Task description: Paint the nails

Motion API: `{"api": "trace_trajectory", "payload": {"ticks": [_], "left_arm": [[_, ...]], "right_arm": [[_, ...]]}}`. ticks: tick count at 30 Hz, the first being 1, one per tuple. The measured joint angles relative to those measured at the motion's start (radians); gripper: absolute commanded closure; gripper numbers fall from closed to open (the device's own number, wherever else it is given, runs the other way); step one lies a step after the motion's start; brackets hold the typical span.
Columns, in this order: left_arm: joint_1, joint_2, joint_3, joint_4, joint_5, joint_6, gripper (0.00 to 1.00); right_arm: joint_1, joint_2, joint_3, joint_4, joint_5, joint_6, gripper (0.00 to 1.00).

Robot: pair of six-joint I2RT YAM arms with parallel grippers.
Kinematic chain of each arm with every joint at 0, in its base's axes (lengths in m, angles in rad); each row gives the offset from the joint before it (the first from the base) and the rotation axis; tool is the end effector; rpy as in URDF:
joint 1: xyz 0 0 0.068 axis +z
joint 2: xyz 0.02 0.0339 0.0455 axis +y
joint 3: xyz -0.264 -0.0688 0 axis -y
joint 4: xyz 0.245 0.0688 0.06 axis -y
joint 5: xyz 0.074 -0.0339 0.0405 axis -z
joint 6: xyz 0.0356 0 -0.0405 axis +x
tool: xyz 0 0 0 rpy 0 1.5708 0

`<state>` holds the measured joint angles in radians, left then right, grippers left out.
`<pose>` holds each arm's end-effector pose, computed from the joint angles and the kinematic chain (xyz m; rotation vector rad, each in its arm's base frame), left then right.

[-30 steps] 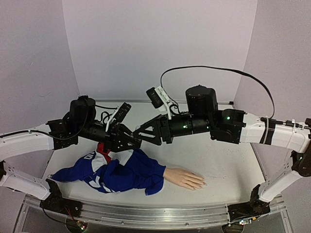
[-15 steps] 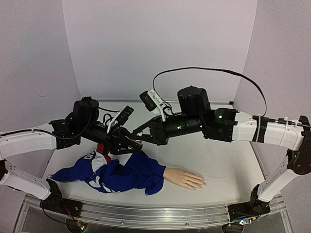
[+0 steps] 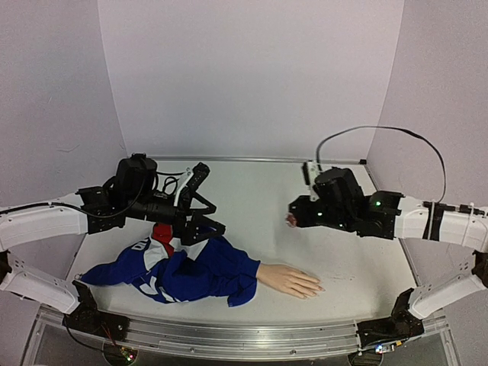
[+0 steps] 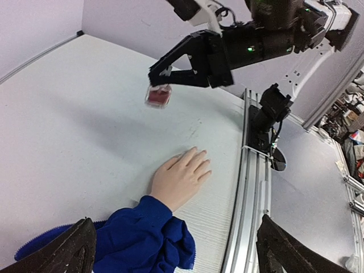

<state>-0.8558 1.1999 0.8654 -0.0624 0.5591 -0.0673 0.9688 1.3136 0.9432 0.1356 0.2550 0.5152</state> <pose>0.1637 -0.2174 0.2955 1.1484 1.7416 -1.1337 0.1821 0.2491 0.3108 -0.2358 1.8613 0.8189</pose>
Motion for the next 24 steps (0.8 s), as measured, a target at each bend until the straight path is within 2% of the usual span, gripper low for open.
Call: {"api": "trace_trajectory", "payload": {"ticks": [1,3,6,11,18,24], "left_arm": [[0.000,-0.004,0.000,-0.009,-0.024,0.001,0.00],[0.000,-0.016,0.000,-0.018,-0.061,0.008,0.00],[0.000,-0.038,0.000,-0.019,-0.093,0.015,0.01],[0.000,-0.057,0.009,-0.019,-0.115,0.016,0.00],[0.000,-0.055,0.018,-0.021,-0.114,0.015,0.01],[0.000,-0.055,0.018,-0.026,-0.114,0.014,0.01]], "right_arm": [[-0.032,-0.033,-0.064,-0.018,0.071,0.047,1.00],[-0.181,-0.094,-0.191,-0.058,0.181,0.139,1.00],[-0.330,-0.196,-0.365,-0.124,0.277,0.266,1.00],[-0.472,-0.331,-0.519,-0.183,0.352,0.408,1.00],[-0.598,-0.204,-0.527,-0.169,0.401,0.527,1.00],[-0.633,-0.110,-0.536,-0.164,0.430,0.633,1.00]]}}
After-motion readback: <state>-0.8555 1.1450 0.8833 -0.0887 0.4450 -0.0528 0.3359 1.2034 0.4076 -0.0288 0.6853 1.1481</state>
